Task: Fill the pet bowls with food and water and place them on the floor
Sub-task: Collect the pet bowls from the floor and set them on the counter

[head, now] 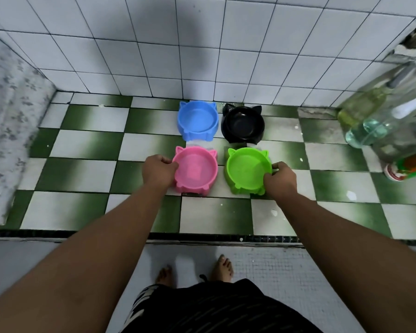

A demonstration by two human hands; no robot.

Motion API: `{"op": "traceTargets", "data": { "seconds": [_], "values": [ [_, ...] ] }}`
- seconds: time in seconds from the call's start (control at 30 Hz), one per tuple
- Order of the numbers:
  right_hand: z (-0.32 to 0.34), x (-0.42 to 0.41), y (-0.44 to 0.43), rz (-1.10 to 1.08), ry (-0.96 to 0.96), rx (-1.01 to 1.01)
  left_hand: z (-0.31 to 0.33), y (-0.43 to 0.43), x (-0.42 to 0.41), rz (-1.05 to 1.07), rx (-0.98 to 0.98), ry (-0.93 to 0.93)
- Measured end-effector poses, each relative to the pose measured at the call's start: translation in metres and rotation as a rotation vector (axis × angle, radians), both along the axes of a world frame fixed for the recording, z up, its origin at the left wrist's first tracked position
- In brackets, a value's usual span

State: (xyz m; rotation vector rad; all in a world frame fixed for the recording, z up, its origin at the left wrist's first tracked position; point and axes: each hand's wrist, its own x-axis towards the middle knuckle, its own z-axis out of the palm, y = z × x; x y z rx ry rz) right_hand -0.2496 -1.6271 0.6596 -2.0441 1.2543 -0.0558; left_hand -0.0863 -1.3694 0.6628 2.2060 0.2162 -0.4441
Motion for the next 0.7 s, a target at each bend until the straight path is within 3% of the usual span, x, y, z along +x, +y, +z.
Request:
{"op": "traceTargets", "data": {
  "seconds": [0.4,0.7],
  "values": [
    [0.011,0.005,0.008,-0.073,0.014,0.035,-0.007,0.001,0.002,-0.045,-0.026,0.022],
    [0.041,0.025,0.051,-0.018,0.036,-0.224,0.014,0.016,0.005,-0.2,0.015,-0.132]
  ]
}}
